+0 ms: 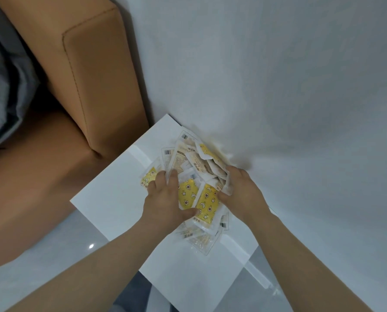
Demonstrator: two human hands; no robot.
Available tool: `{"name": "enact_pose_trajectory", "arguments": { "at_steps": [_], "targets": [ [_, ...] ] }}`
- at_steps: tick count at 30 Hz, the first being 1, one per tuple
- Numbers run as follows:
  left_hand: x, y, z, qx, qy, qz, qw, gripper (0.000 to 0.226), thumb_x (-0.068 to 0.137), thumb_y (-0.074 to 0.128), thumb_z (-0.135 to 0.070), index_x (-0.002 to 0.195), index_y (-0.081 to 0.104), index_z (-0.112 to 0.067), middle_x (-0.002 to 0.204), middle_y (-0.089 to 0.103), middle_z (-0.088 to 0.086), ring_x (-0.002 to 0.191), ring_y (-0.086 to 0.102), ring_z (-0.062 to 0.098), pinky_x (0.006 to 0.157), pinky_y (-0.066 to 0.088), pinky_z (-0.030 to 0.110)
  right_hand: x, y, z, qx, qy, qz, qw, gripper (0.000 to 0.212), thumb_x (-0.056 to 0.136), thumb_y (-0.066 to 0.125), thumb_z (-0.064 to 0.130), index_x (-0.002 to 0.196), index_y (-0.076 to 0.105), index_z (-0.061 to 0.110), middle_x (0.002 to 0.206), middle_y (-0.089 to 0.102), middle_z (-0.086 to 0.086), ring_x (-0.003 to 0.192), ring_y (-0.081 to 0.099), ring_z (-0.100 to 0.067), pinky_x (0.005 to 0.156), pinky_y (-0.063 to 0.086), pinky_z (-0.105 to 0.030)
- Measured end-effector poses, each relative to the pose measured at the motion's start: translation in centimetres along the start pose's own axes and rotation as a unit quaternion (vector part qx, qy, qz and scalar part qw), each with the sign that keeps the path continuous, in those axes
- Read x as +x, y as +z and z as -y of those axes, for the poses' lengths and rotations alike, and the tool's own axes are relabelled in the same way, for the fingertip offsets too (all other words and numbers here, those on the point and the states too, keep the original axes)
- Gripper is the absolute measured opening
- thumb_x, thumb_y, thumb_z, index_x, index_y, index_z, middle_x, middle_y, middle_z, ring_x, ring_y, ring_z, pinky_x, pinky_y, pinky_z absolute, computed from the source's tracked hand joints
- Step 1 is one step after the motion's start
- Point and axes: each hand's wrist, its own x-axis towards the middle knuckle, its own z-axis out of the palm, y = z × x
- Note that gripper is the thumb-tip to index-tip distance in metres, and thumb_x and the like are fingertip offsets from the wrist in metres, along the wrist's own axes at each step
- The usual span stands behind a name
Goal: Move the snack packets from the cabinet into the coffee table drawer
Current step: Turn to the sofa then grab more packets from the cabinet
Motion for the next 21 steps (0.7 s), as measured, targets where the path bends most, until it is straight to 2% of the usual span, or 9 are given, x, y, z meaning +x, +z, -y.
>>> {"name": "enact_pose_trajectory", "arguments": {
  "at_steps": [3, 8, 15, 18, 21],
  "targets": [
    [0.2, 0.4, 0.0, -0.01, -0.003, -0.02, 1.0, 0.111, 0.066, 0.075, -0.059, 0.148, 0.012, -0.02, 0.146, 0.018, 0.01, 0.133, 0.026, 0.031, 0.102, 0.04, 0.041, 0.5, 0.2, 0.0, 0.007, -0.011, -0.001, 1.0, 0.067, 0.084, 0.065, 0.026, 0.143, 0.033, 0.023, 0.13, 0.048, -0.002, 0.108, 0.054, -0.02, 0.084, 0.047, -0.03],
    [0.4, 0.7, 0.0, -0.054, -0.009, -0.049, 0.997, 0.116, 0.062, 0.081, -0.052, 0.149, 0.012, -0.017, 0.135, 0.029, 0.006, 0.125, 0.036, 0.025, 0.1, 0.043, 0.036, 0.5, 0.5, -0.2, 0.01, -0.03, -0.004, 0.999, 0.062, 0.089, 0.059, 0.025, 0.144, 0.031, 0.022, 0.131, 0.051, -0.001, 0.116, 0.051, -0.018, 0.088, 0.045, -0.031],
    [1.3, 0.3, -0.4, -0.143, -0.057, -0.044, 0.987, 0.118, 0.061, 0.086, -0.04, 0.149, 0.011, -0.016, 0.139, 0.032, 0.007, 0.128, 0.038, 0.026, 0.103, 0.038, 0.039, 1.6, 0.6, -0.6, -0.009, -0.048, -0.01, 0.999, 0.053, 0.091, 0.055, 0.031, 0.14, 0.037, 0.025, 0.125, 0.053, 0.0, 0.109, 0.054, -0.019, 0.086, 0.048, -0.032],
    [1.8, 0.2, -0.3, -0.155, -0.067, -0.033, 0.985, 0.111, 0.065, 0.085, -0.037, 0.147, 0.015, -0.017, 0.139, 0.035, 0.006, 0.126, 0.041, 0.024, 0.101, 0.041, 0.038, 2.4, 1.1, -0.3, -0.042, -0.038, -0.002, 0.998, 0.054, 0.09, 0.054, 0.032, 0.139, 0.036, 0.023, 0.126, 0.051, -0.002, 0.108, 0.055, -0.021, 0.084, 0.049, -0.035],
    [2.5, 0.2, 0.1, -0.185, -0.077, -0.042, 0.979, 0.095, 0.066, 0.085, -0.033, 0.141, 0.028, -0.019, 0.13, 0.046, 0.002, 0.117, 0.049, 0.021, 0.091, 0.046, 0.035, 3.2, 1.7, 0.1, -0.091, -0.032, -0.016, 0.995, 0.049, 0.092, 0.049, 0.03, 0.138, 0.034, 0.018, 0.123, 0.053, -0.005, 0.102, 0.058, -0.024, 0.075, 0.048, -0.033]
  ]
}}
